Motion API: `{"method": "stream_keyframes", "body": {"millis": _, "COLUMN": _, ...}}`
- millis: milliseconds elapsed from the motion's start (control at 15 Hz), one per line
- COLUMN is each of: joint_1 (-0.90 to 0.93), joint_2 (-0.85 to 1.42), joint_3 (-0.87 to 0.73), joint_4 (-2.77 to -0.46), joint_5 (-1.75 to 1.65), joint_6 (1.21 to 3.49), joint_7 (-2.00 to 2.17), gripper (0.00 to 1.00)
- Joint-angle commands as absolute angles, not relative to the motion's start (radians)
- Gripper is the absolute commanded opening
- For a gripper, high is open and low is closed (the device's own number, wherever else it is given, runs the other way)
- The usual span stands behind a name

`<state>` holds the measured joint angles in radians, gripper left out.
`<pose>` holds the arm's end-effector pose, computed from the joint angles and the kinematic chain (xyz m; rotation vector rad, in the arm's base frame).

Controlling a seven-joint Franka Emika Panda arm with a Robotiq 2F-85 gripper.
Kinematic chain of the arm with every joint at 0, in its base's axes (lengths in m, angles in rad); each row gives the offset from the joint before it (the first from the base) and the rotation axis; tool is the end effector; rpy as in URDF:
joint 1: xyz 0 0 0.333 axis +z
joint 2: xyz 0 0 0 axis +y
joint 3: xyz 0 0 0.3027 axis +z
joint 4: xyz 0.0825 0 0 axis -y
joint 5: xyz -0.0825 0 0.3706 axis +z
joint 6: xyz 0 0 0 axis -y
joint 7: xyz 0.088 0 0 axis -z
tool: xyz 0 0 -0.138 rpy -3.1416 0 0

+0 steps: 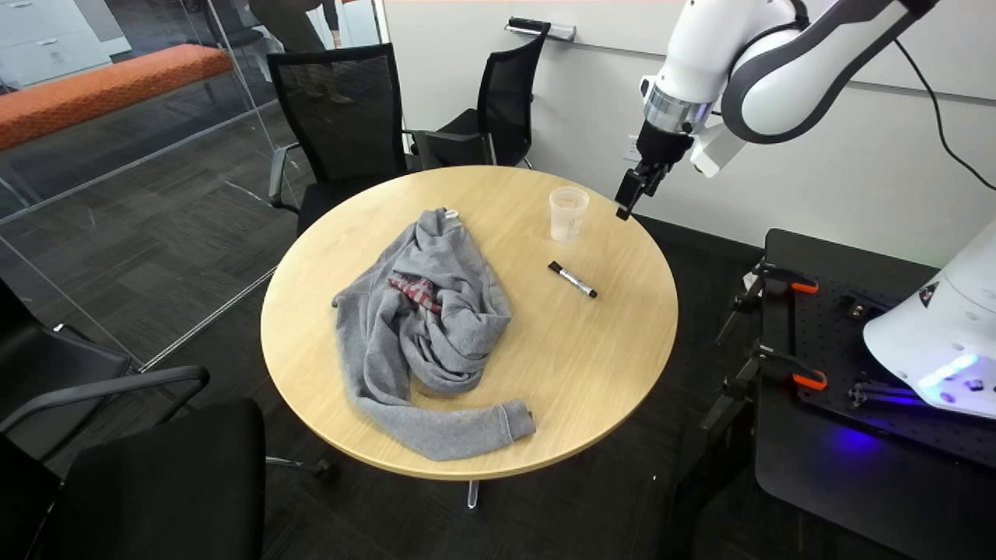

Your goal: Put the marker in the cup then put it back on the table

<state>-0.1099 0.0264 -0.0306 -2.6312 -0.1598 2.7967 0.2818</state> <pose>0.4382 -0.0563 0.2191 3.0494 -0.4228 0.2204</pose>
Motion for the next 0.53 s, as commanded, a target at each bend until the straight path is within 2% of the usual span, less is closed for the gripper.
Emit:
{"method": "stream_keyframes", "body": {"millis": 0, "joint_1": -0.089, "joint_2": 0.048, "joint_3": -0.057, "joint_4": -2.617, "joint_5": -0.154, "joint_6": 2.787, "joint_7": 0.276, "gripper": 1.0}}
{"method": "stream_keyframes", "body": {"millis": 467, "joint_1": -0.081, "joint_2": 0.122, "joint_3": -0.089, "joint_4": -2.559, "joint_5": -0.221, "joint_6": 2.775, "joint_7": 0.33, "gripper": 1.0}}
